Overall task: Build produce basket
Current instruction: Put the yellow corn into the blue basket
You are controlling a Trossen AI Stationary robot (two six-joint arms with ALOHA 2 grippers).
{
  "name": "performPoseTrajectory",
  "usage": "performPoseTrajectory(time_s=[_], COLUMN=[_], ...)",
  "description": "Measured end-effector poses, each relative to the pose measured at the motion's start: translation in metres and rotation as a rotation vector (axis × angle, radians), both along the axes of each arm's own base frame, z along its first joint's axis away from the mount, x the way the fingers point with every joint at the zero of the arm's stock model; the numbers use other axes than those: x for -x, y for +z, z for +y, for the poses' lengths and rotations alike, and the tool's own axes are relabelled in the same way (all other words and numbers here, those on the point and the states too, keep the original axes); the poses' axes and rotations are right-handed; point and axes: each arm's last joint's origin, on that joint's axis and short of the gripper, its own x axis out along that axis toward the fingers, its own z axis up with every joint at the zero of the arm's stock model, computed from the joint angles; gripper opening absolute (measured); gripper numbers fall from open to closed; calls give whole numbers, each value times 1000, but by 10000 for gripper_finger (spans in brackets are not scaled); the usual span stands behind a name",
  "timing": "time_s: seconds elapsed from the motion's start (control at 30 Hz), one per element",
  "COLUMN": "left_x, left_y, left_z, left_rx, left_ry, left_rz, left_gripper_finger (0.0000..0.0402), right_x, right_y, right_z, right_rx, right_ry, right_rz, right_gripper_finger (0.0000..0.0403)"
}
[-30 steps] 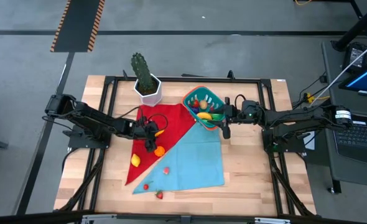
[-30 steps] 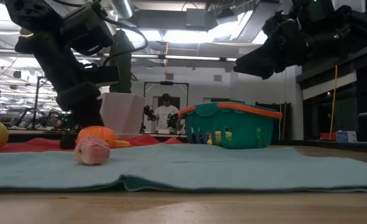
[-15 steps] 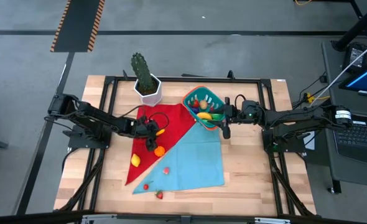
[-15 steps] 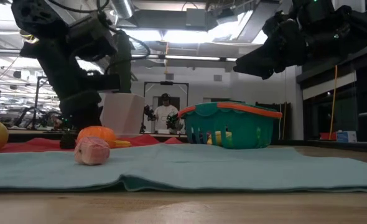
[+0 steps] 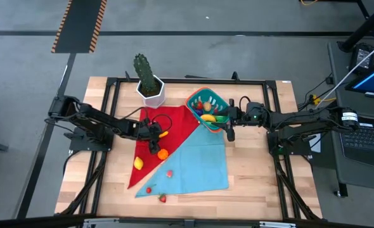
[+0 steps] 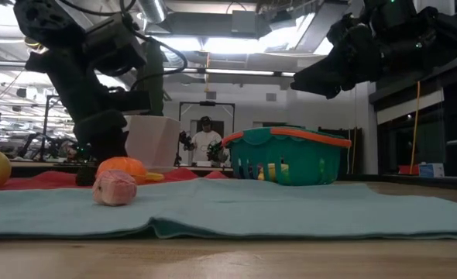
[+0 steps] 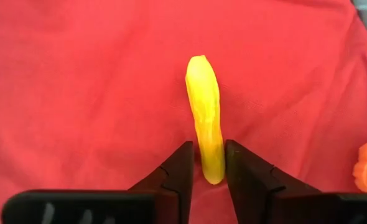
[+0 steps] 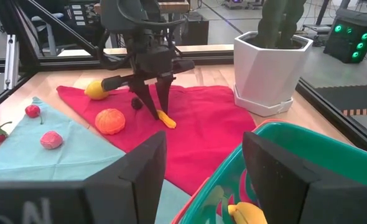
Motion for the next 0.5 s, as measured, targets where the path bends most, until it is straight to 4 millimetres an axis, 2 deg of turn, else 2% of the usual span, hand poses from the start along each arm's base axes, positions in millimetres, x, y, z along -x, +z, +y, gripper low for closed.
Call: performPoseTrajectory(time_s=[0.5], left_x=[0], left_y=[1], left_z=[0], left_rx=[-5], left_ry=[2], left_rz=[-6], left_gripper_finger=[26], right_x=[0], right_y=[0], right_z=[0], right_rx=[0], right_ry=[0], right_rz=[1], right_gripper_finger=[212])
